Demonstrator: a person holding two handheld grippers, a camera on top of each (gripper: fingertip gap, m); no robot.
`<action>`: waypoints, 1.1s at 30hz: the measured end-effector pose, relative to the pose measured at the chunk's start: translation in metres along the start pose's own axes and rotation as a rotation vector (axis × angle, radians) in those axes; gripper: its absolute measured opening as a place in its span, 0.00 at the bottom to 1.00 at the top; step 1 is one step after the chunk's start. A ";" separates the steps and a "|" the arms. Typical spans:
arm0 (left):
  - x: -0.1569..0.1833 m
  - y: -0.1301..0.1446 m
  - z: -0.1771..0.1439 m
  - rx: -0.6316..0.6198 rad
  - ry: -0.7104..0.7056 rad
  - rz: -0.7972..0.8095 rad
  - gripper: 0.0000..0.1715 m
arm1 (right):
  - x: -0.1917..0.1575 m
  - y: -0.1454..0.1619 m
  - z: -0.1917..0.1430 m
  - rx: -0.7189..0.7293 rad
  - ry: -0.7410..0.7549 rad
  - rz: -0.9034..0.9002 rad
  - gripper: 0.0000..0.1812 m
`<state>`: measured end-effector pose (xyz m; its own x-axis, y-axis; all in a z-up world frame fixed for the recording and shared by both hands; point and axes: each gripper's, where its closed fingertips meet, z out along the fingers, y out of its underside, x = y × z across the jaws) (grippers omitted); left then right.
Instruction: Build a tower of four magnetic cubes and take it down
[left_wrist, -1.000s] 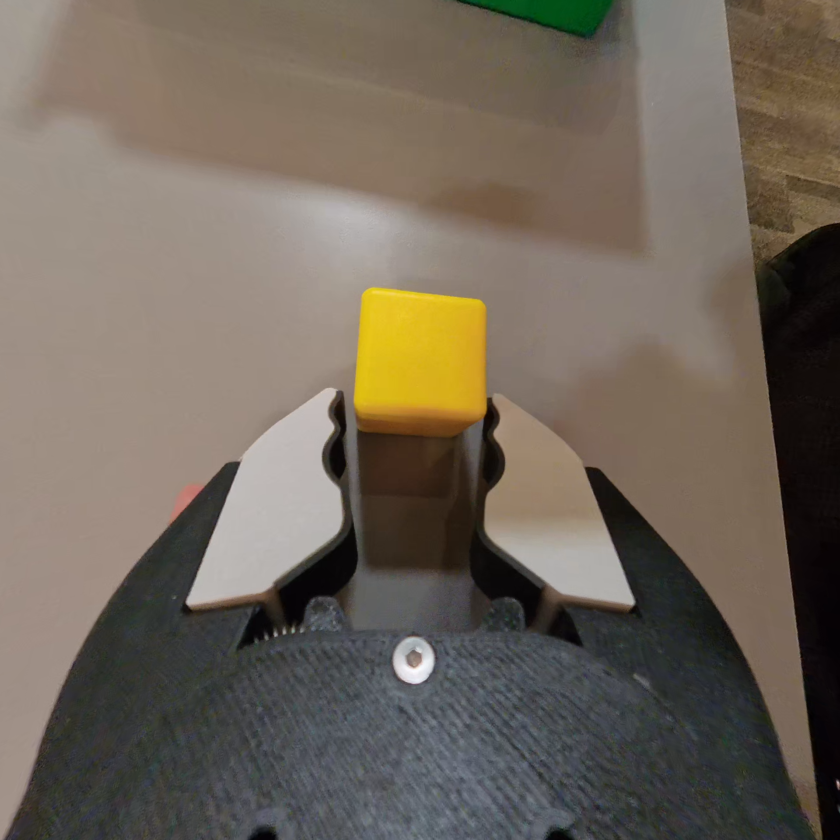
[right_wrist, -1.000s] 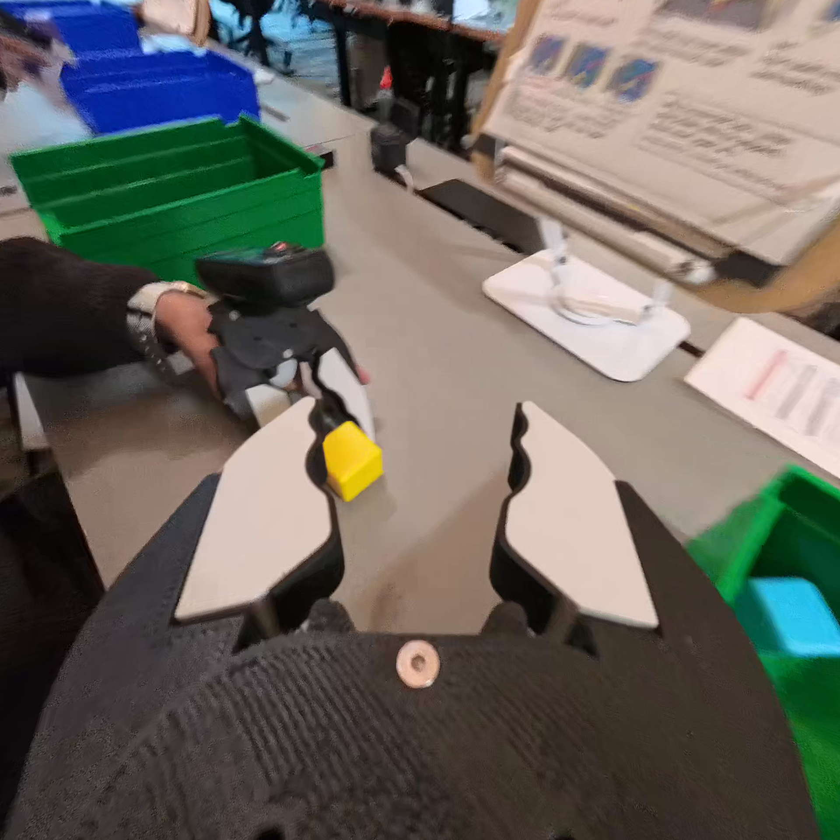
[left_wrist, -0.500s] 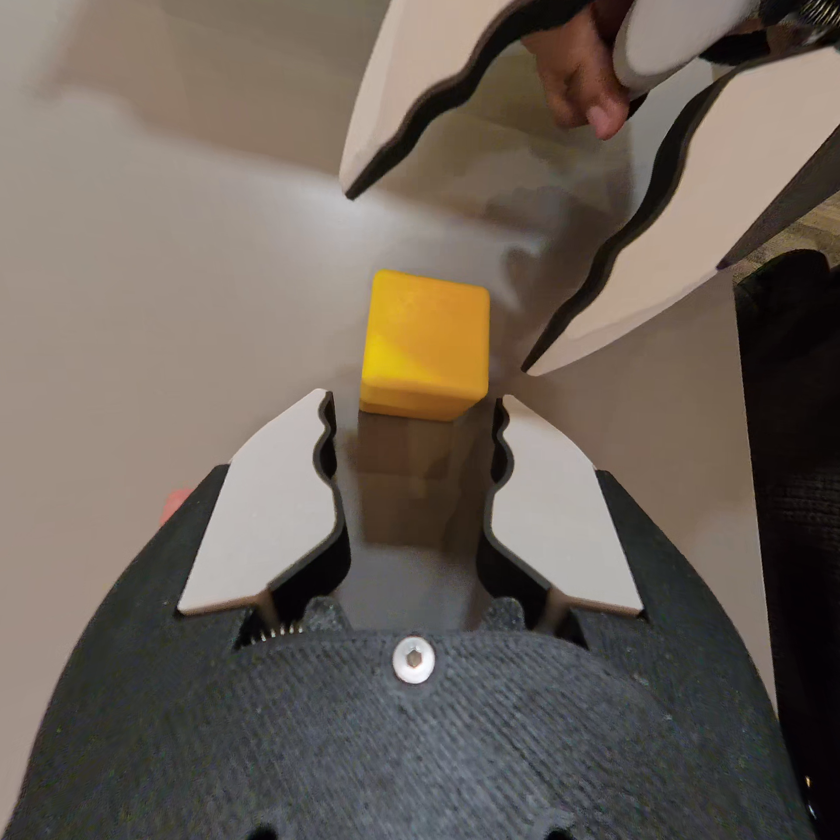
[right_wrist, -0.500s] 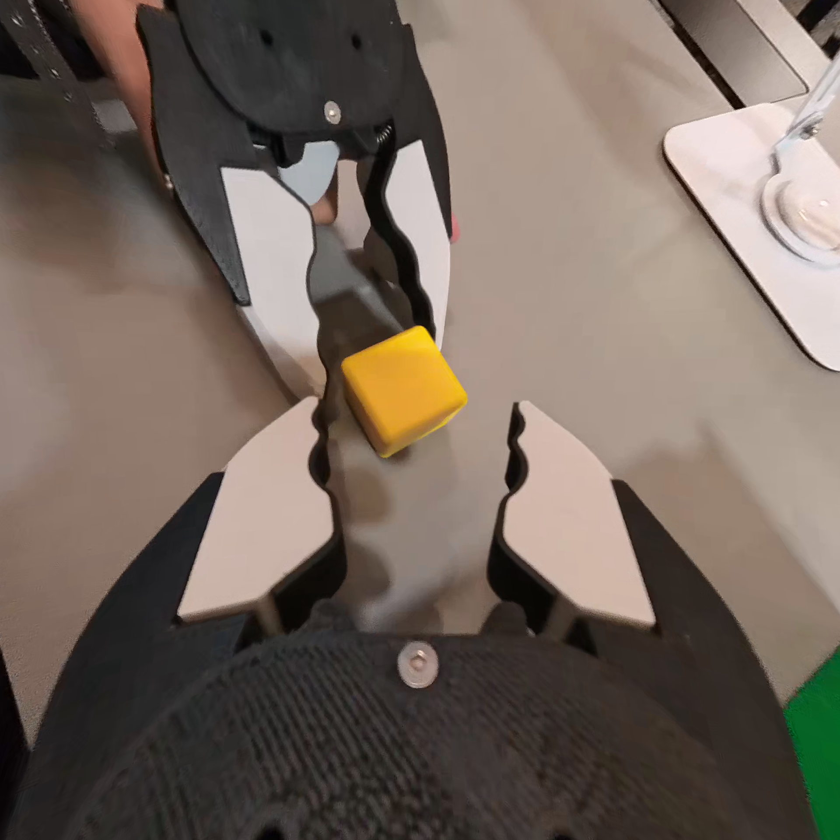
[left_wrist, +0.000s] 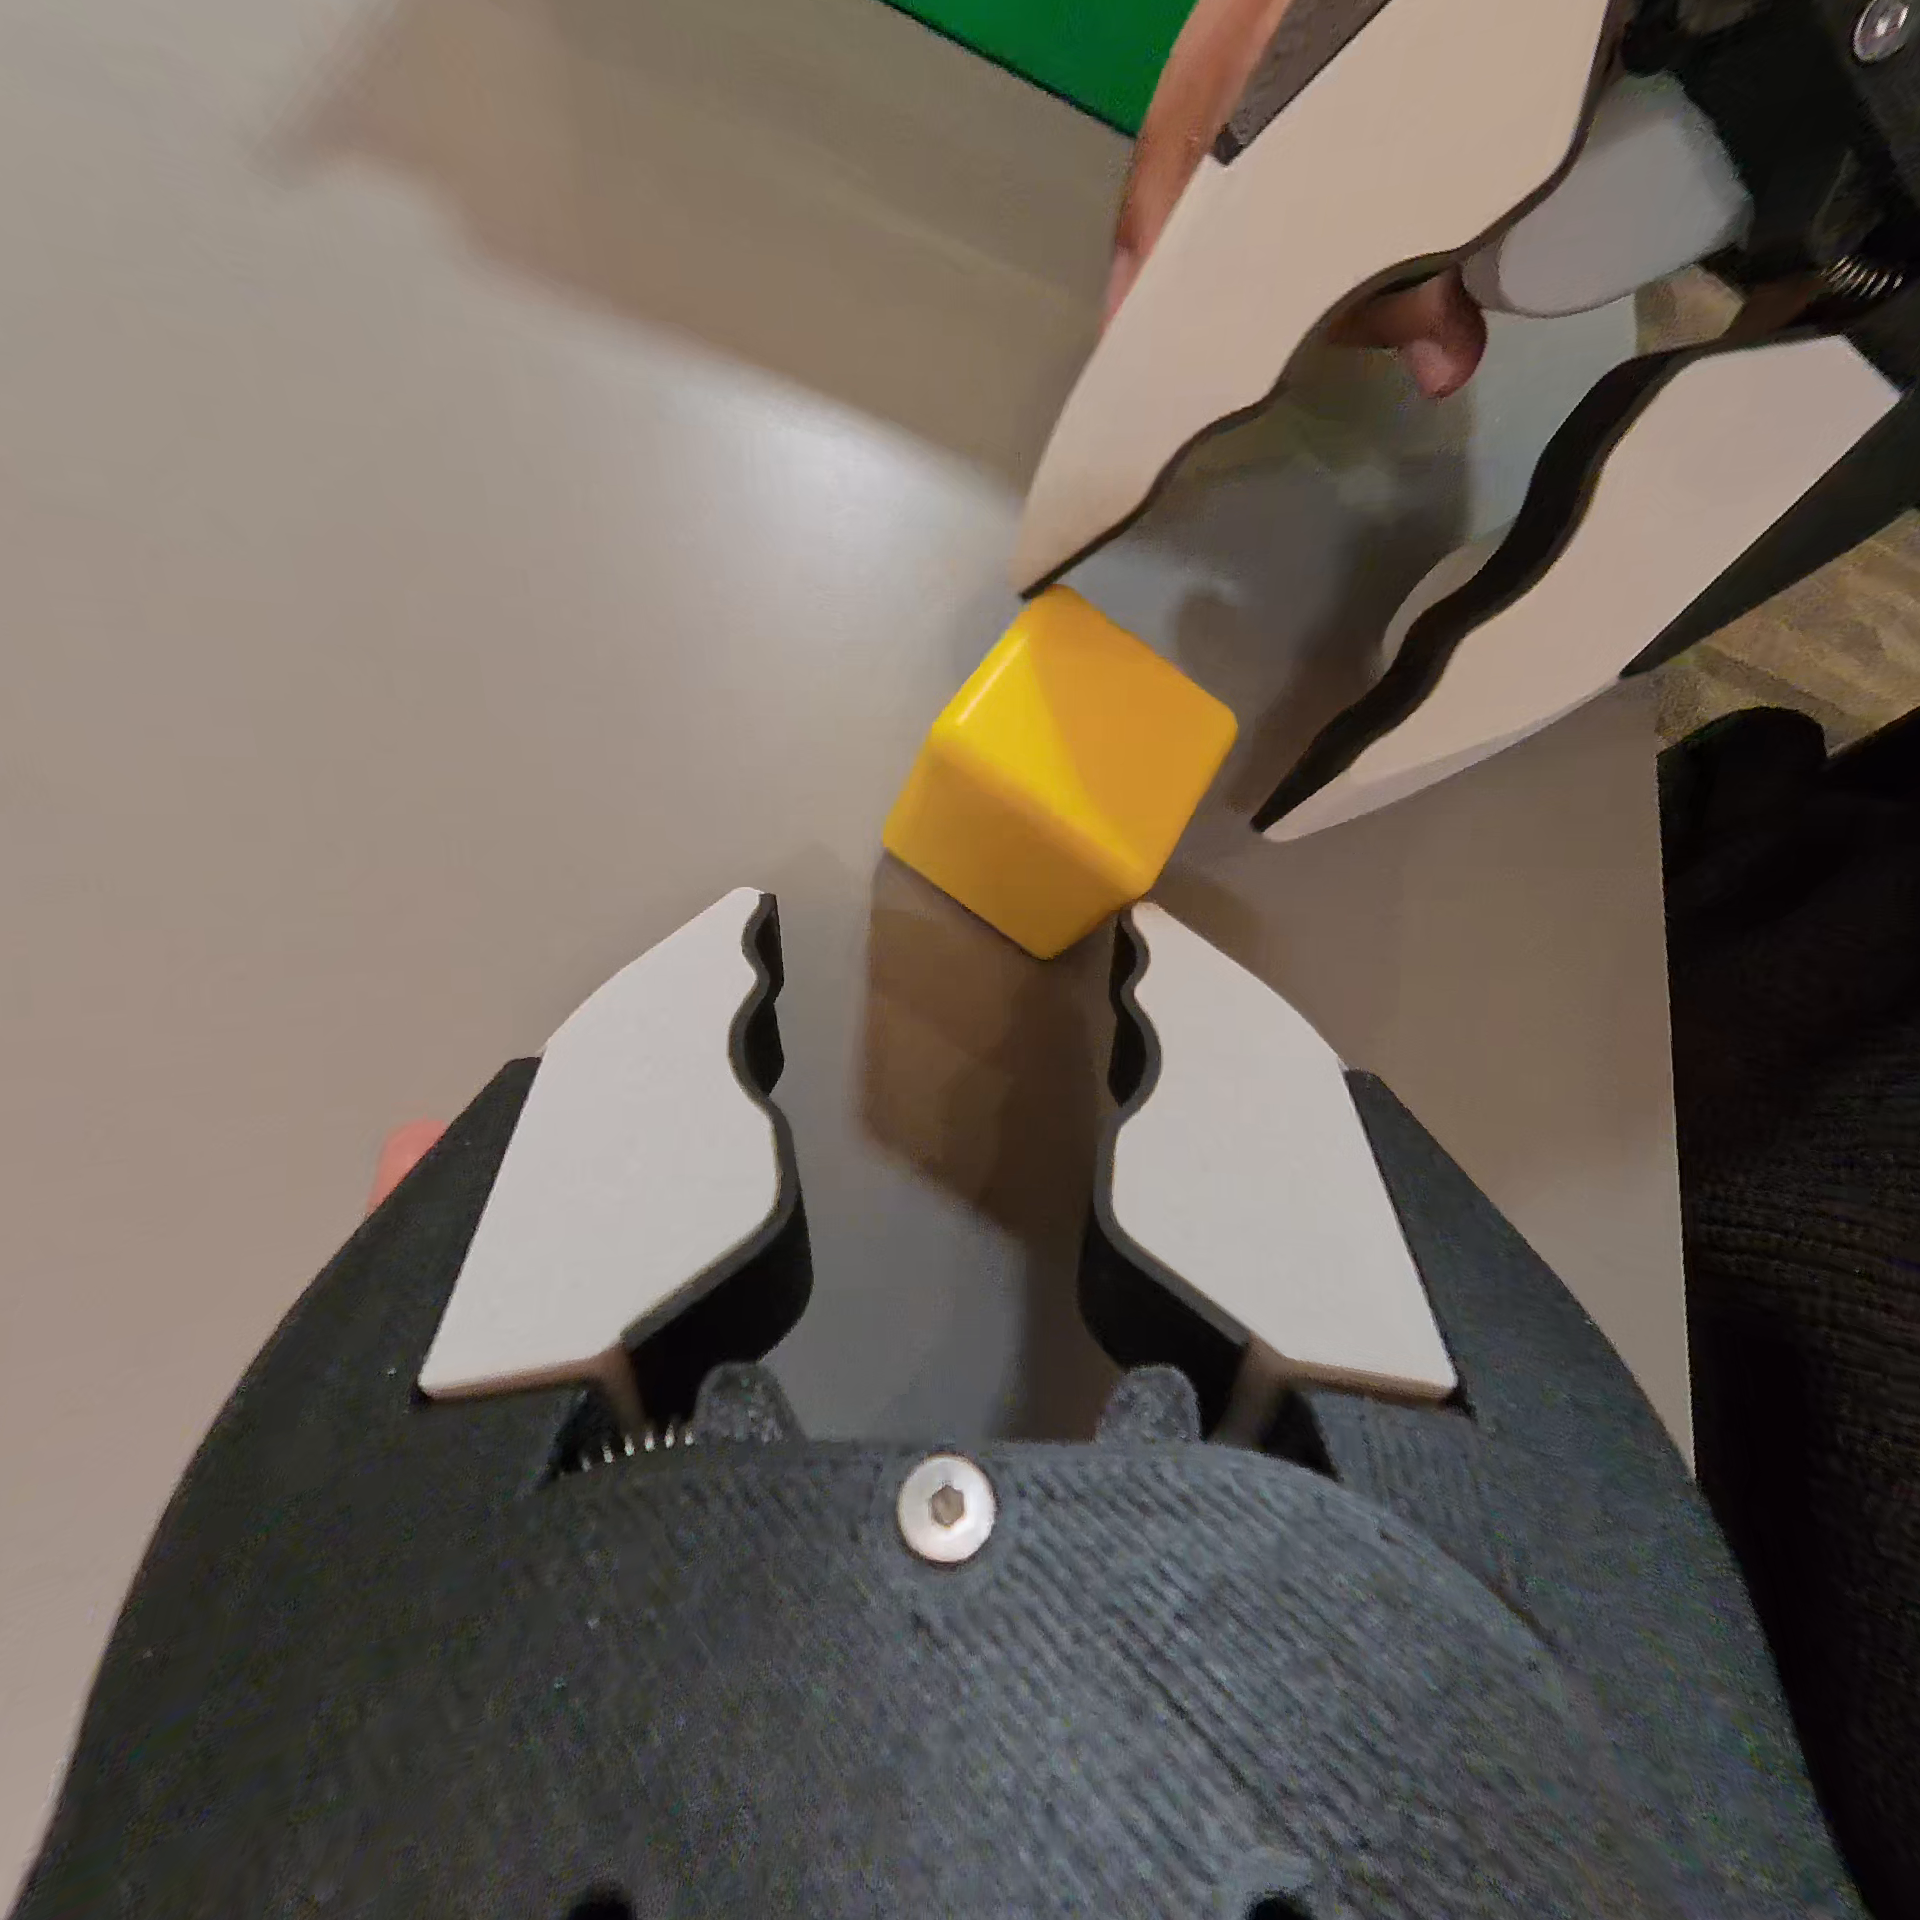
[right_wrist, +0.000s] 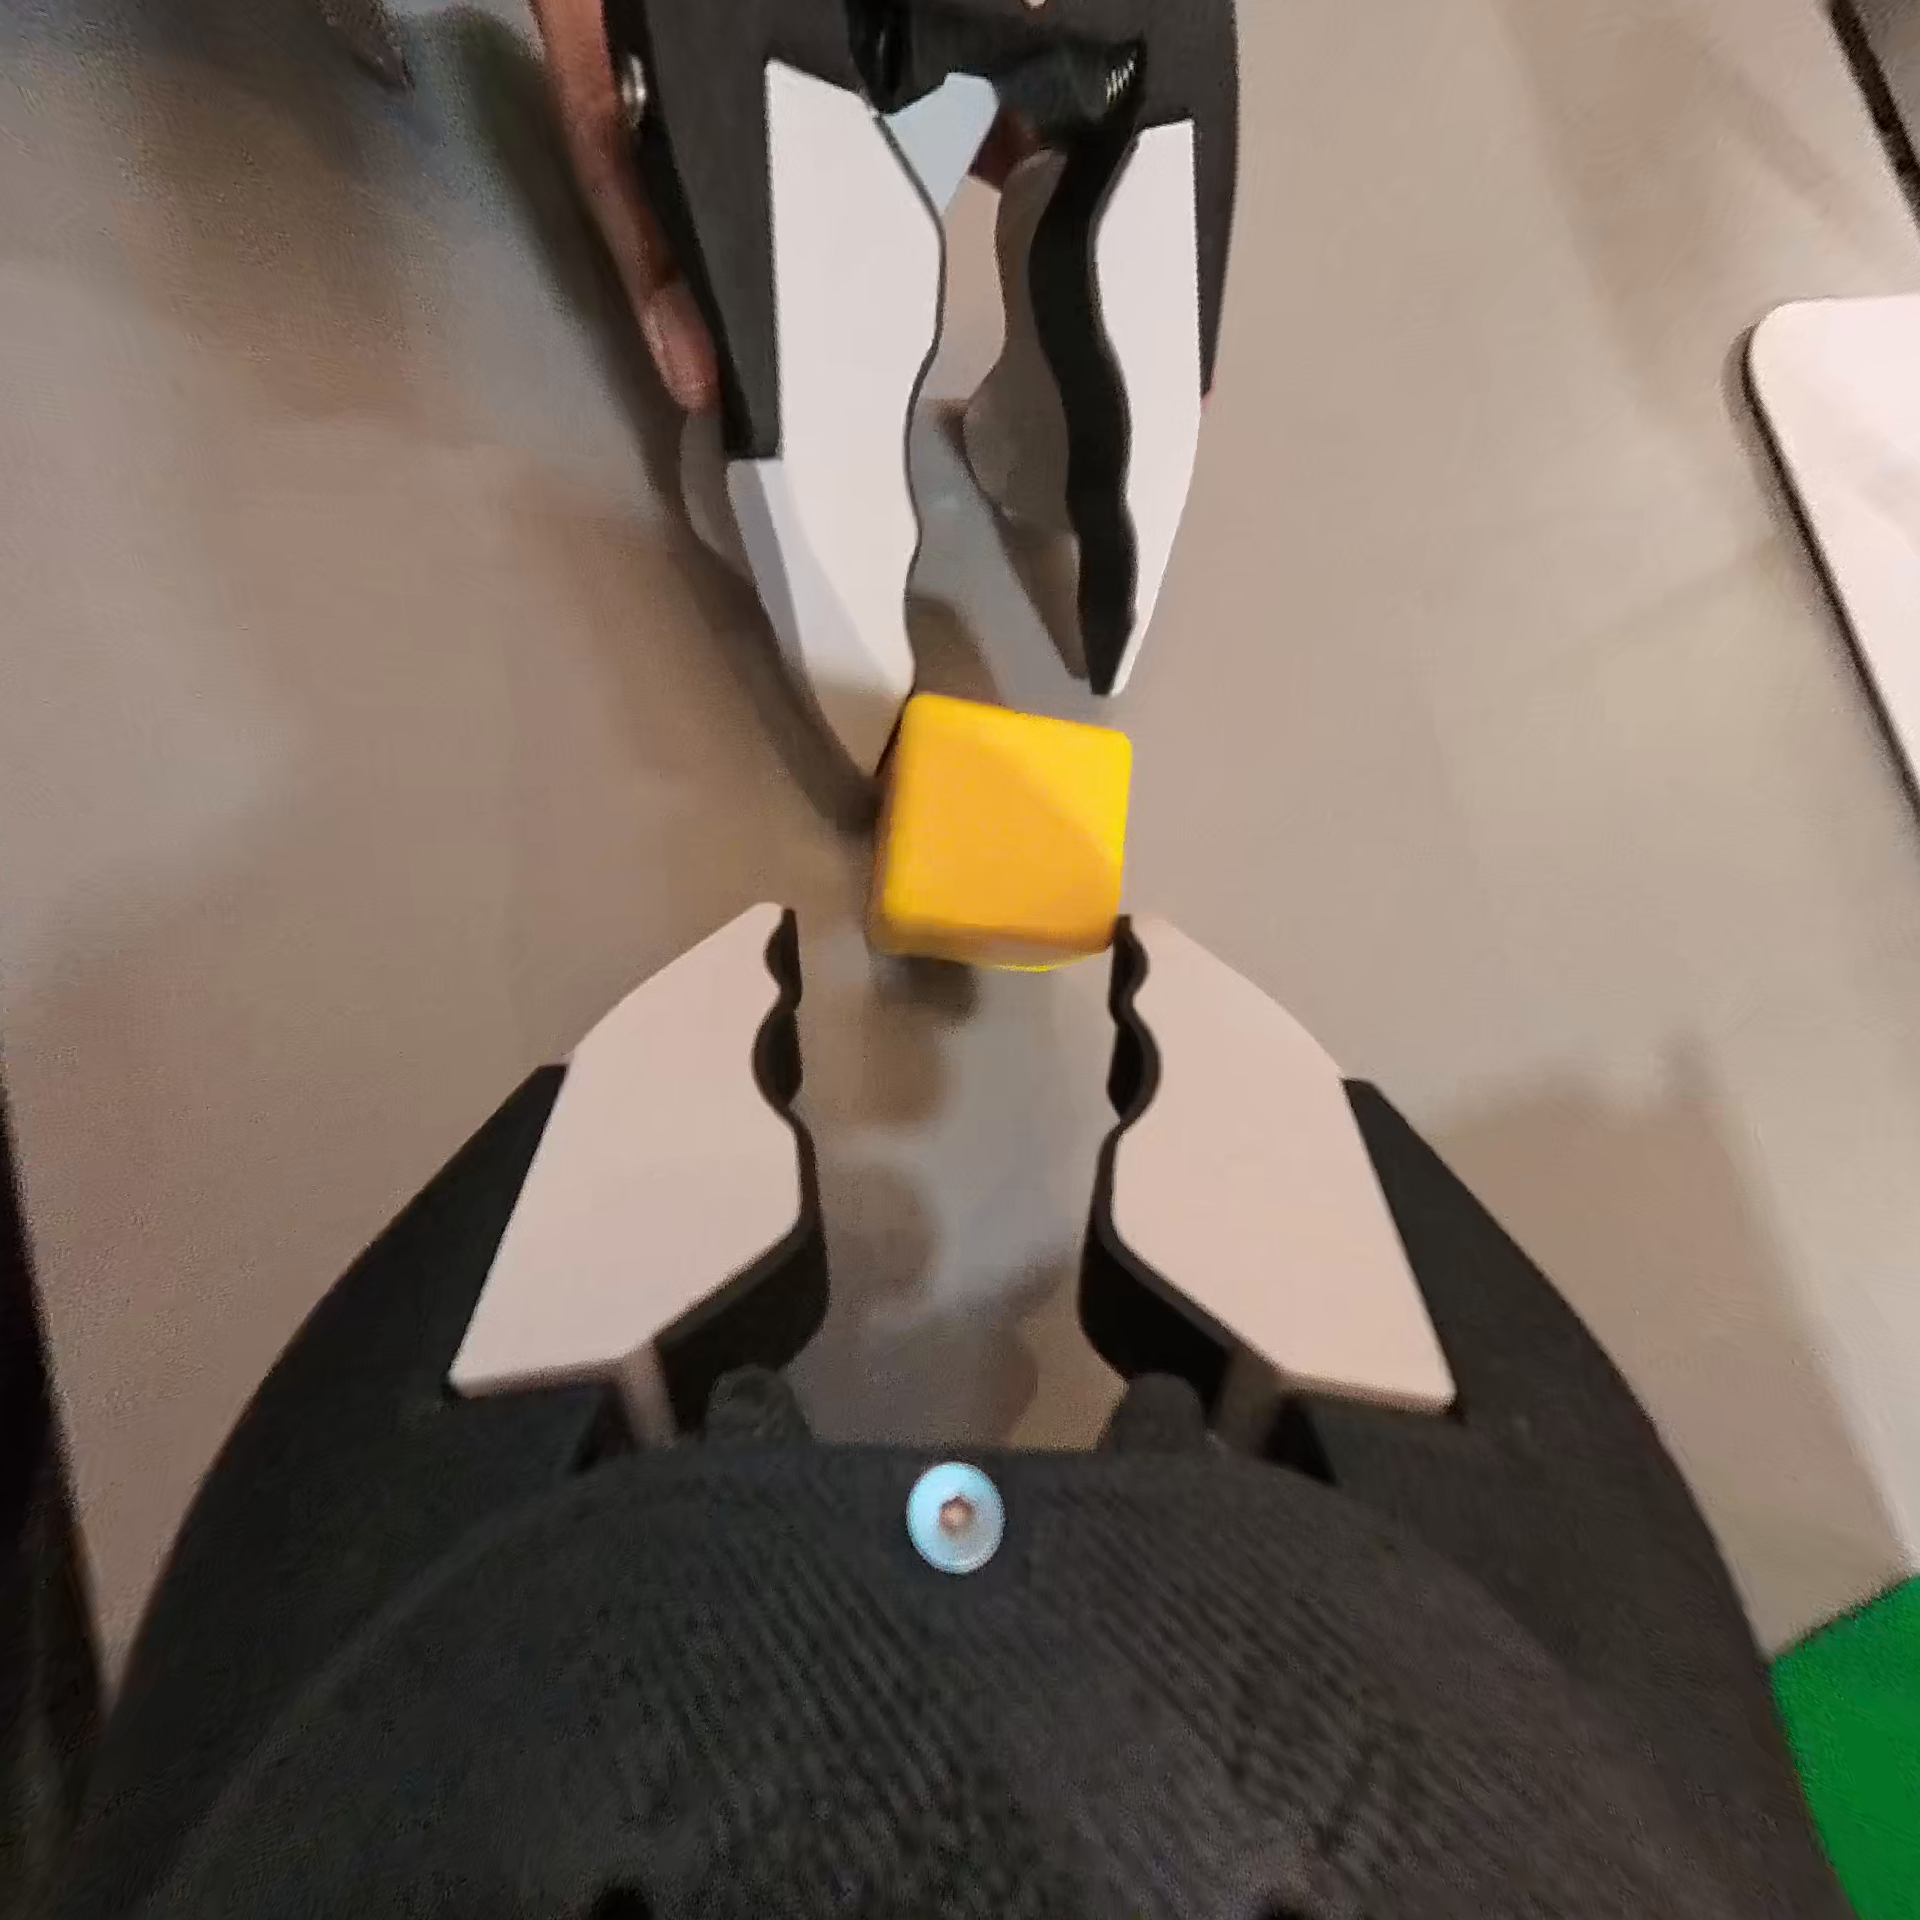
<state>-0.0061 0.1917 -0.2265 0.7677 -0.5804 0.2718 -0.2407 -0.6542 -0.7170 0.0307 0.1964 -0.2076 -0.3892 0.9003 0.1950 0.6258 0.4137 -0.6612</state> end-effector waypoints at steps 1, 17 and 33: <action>0.000 0.000 0.000 0.004 0.004 -0.006 0.35 | -0.002 0.001 -0.003 0.008 -0.026 0.020 0.31; 0.002 -0.001 -0.002 0.016 0.040 -0.018 0.35 | 0.016 -0.005 0.022 0.070 0.128 0.156 0.28; -0.020 -0.009 -0.011 0.071 -0.086 -0.006 0.37 | 0.115 0.013 -0.224 -0.019 0.707 0.232 0.28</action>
<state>-0.0258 0.2035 -0.2188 0.8177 -0.5310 0.2222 -0.1959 -0.6197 -0.7600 0.1459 0.3356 -0.0313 0.2787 0.8343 0.4756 0.6530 0.1986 -0.7309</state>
